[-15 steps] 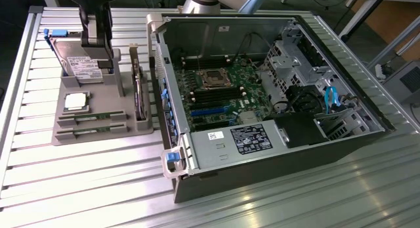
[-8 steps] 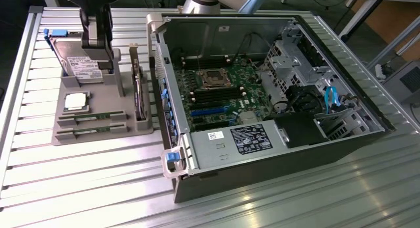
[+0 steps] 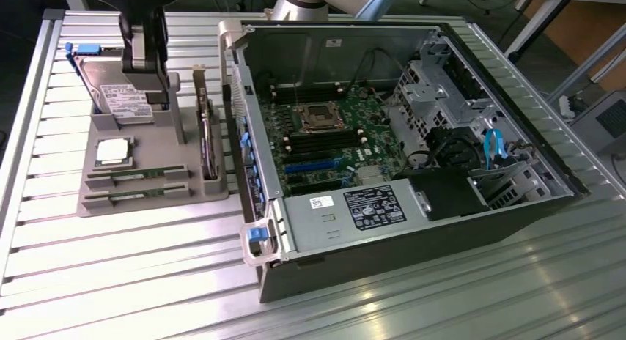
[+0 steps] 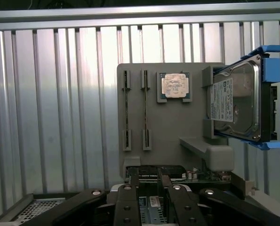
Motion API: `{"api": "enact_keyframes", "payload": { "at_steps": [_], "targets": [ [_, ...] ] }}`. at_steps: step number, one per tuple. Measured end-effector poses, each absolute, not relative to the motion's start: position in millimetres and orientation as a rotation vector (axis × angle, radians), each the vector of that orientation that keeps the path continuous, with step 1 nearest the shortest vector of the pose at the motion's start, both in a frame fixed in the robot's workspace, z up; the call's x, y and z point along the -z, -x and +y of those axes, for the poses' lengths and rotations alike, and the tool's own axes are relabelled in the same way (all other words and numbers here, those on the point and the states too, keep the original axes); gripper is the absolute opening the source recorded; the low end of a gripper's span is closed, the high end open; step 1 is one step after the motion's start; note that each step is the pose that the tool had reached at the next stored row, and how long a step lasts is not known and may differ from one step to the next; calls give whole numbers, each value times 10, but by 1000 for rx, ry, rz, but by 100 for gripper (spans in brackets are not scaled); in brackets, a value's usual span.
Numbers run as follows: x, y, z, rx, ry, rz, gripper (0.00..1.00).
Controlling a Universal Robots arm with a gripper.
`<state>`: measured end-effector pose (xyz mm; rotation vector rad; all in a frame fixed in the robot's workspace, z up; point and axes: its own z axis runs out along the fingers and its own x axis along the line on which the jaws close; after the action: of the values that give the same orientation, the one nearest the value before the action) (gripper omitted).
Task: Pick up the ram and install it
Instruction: 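Pick up the ram and move it above insertion slot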
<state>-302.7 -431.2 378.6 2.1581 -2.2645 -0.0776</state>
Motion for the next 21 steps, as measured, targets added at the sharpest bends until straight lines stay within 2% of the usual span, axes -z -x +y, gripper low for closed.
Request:
{"api": "enact_keyframes", "payload": {
  "at_steps": [21],
  "targets": [
    [-3730,3027,-4314,78,-2158,-2265,30]
  ]
}}
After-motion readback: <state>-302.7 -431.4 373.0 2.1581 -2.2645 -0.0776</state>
